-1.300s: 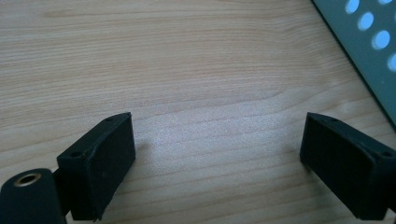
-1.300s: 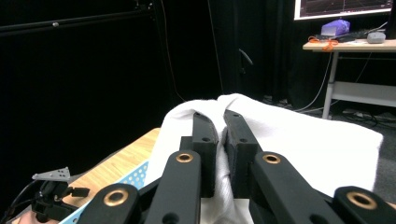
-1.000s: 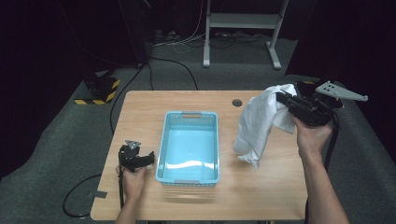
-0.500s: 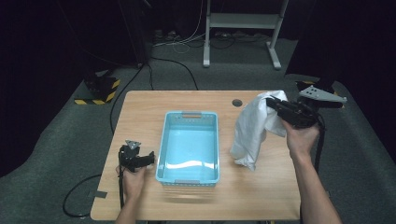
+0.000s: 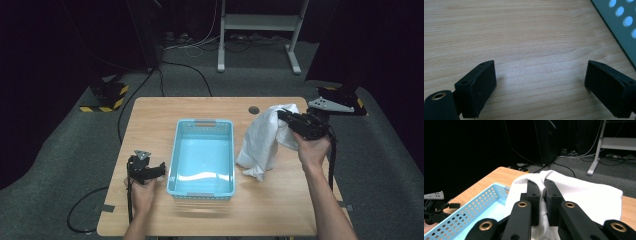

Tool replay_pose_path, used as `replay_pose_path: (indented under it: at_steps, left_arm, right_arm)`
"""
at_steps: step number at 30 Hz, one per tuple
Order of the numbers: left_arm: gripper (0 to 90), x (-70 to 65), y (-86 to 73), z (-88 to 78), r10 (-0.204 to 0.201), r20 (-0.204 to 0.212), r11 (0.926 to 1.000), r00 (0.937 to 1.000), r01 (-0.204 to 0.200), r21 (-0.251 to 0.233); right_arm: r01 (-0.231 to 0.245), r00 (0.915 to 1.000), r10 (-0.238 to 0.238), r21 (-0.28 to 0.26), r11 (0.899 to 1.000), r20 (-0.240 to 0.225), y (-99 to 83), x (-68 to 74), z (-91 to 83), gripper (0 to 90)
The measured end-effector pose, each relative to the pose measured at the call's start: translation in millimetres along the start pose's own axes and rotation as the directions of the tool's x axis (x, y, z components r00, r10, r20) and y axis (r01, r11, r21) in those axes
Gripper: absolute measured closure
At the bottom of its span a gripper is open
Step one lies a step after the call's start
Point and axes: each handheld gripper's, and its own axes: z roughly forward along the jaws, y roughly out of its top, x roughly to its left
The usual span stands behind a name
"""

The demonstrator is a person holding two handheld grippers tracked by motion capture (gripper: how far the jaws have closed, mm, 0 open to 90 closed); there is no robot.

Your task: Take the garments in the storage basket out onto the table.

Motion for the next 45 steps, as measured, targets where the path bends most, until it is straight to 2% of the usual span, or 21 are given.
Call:
replay_pose_path:
  at_steps: [21, 32, 45]
  left_arm:
    - [10.5, 0.0, 0.0, 0.0, 0.000, 0.000, 1.0000, 1.0000, 0.000, 0.000]
    - [10.5, 0.0, 0.0, 0.0, 0.000, 0.000, 1.0000, 1.0000, 0.000, 0.000]
    - [10.5, 0.0, 0.0, 0.0, 0.000, 0.000, 1.0000, 1.0000, 0.000, 0.000]
  right_arm:
    - [-0.046, 0.9988, 0.047, 0.054, 0.997, -0.013, -26.6, -7.3, 20.8, 83.0]
    - [-0.068, 0.9976, 0.069, 0.076, 0.995, -0.005, -44.8, -9.4, 35.2, 82.2]
    - [-0.045, 0.9990, 0.044, 0.112, 0.993, 0.009, -51.1, -3.7, 47.8, 81.9]
